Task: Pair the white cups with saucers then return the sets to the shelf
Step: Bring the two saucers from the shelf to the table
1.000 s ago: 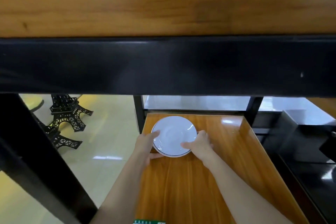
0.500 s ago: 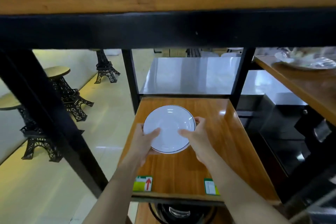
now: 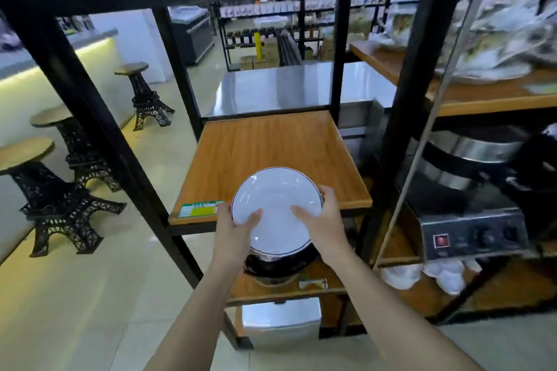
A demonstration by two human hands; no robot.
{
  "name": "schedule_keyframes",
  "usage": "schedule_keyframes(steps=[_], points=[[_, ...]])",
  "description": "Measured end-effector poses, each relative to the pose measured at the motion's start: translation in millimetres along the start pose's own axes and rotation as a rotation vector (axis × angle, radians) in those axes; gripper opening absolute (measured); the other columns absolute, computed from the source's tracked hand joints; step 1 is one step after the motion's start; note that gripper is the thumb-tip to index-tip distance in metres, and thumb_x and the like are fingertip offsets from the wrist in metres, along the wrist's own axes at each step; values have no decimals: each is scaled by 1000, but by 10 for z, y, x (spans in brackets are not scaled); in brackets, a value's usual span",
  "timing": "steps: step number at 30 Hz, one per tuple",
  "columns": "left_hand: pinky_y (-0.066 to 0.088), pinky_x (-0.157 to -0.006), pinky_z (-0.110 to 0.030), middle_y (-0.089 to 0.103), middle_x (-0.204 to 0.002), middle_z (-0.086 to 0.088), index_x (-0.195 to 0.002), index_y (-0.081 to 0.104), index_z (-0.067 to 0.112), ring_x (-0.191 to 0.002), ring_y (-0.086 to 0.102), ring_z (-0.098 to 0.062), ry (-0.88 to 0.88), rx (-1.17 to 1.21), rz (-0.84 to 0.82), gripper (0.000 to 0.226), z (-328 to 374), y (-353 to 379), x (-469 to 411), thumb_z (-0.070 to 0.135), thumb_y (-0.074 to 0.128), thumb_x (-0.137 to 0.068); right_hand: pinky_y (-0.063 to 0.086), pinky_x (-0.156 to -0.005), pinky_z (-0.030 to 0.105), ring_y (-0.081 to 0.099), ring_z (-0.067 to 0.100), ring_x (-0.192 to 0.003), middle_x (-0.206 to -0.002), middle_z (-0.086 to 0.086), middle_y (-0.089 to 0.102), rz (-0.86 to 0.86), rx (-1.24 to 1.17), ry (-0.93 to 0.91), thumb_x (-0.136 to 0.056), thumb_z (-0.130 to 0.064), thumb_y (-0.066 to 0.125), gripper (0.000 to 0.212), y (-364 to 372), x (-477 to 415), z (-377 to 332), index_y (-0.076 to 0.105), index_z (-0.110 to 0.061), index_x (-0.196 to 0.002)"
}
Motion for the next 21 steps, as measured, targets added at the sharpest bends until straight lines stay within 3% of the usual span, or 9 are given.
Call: schedule_keyframes(steps=[3,5,8,10,12,14,18,21], points=[[47,-54,-22,57,-96,1,-106,44,13,-84,56,-14,44,-36,-109,25,35,305,302,14,62,-88,51,-79,22,56,11,-99,-98,-15,53,124,64,-30,-80,-13,69,48,-423,347,-85,39,-27,-114],[48,-46,-22,55,-97,1,-108,42,13,-85,55,-15,48,-34,-220,27,32,575,500,17,61,-89,52,-81,26,54,15,-104,-101,-11,52,226,80,-38,-79,-14,70,50,-744,618,-134,39,-24,-117],[56,-68,-40,57,-106,-1,-109,43,17,-98,56,-24,25,-41,-383,30,32,995,873,18,64,-87,50,-77,21,53,18,-107,-110,-4,53,418,61,-43,-81,-12,69,53,-1254,1163,-235,39,-18,-124],[54,-79,-43,57,-103,1,-107,44,18,-100,56,-24,29,-80,-473,30,10,1270,1202,18,65,-86,50,-79,23,53,20,-108,-113,-1,52,538,85,-32,-82,-12,68,55,-1581,1596,-275,37,-13,-128],[52,-69,-30,55,-98,2,-107,43,16,-94,56,-21,55,-84,-563,30,-34,1562,1627,15,65,-86,50,-79,25,55,19,-106,-103,-6,53,646,103,-31,-81,-10,68,53,-1932,2058,-299,38,-11,-125],[48,-63,-26,55,-96,0,-108,43,14,-89,55,-19,43,-59,-665,32,-126,1869,2113,12,65,-86,49,-74,19,55,15,-97,-95,-13,51,767,106,-38,-79,-7,69,49,-2322,2566,-321,41,-12,-119],[48,-75,-37,59,-92,3,-107,46,15,-86,57,-19,-25,-42,-925,36,-304,2516,3162,12,69,-81,44,-59,2,55,7,-85,-97,-8,53,993,78,-37,-80,-1,68,45,-3063,3667,-377,43,-11,-116],[48,-75,-40,61,-91,2,-99,49,18,-88,58,-24,-19,-72,-1085,38,-376,2957,3948,18,75,-72,44,-56,3,55,2,-82,-92,-15,52,1158,52,-42,-80,-3,68,41,-3537,4467,-393,42,-17,-109]])
Point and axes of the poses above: each hand's wrist, its own x-axis away from the middle knuckle, its own y-axis out of the palm, z = x × y, the point moved 10 cm from there along -x, towards the middle knuckle
